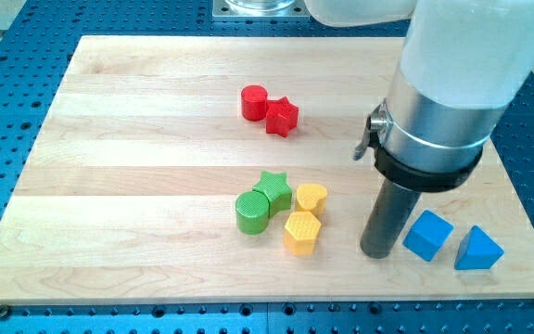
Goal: Move the arm to the center of the board
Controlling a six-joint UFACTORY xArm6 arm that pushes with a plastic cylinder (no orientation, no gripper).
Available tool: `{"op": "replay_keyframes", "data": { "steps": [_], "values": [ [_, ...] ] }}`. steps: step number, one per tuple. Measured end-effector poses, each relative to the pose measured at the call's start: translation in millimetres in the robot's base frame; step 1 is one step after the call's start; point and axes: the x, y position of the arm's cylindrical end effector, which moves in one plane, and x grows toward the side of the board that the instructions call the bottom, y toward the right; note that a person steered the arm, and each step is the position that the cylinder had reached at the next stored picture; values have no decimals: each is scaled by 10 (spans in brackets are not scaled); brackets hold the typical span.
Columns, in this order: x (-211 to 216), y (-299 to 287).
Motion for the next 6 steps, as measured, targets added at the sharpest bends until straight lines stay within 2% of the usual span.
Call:
{"op": "replay_keyframes", "data": {
  "steps": [2, 3, 6],
  "values": [
    [-965, 143],
    [-1355, -111],
    [-1505, -1805]
  ]
}}
